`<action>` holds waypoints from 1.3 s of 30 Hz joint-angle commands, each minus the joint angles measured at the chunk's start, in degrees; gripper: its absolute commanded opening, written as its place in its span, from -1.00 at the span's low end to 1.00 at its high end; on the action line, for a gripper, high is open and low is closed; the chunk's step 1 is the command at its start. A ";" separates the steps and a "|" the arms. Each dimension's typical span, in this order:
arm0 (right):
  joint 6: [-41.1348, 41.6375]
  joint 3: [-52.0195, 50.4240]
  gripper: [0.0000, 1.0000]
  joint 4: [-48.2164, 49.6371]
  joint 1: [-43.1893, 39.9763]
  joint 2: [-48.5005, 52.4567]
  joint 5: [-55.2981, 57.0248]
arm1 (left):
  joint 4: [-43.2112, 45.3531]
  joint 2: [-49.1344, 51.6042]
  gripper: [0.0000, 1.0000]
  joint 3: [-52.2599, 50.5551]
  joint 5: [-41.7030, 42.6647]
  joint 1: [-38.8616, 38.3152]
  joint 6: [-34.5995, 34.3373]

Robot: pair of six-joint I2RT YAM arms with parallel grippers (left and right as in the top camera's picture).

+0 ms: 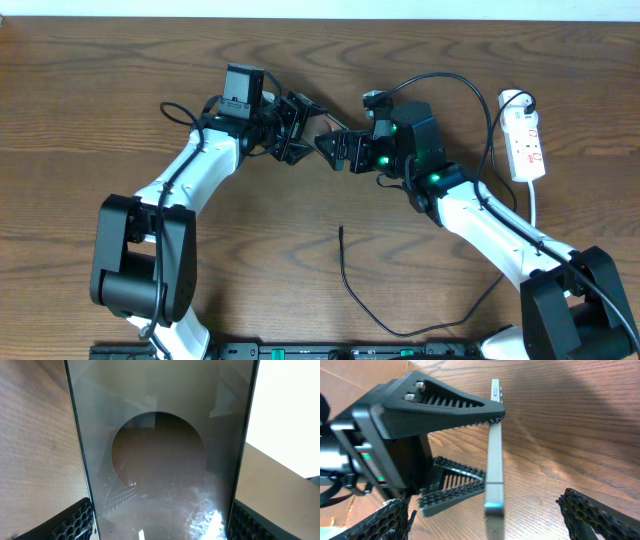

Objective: Plug charger to phone and switch on socket
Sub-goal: 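Close the right gripper on the phone's edge beside the left gripper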

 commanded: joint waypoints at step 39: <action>4.04 0.81 -0.90 -2.45 1.81 0.44 8.09 | 1.95 -1.51 -0.86 0.02 5.64 -3.93 -7.61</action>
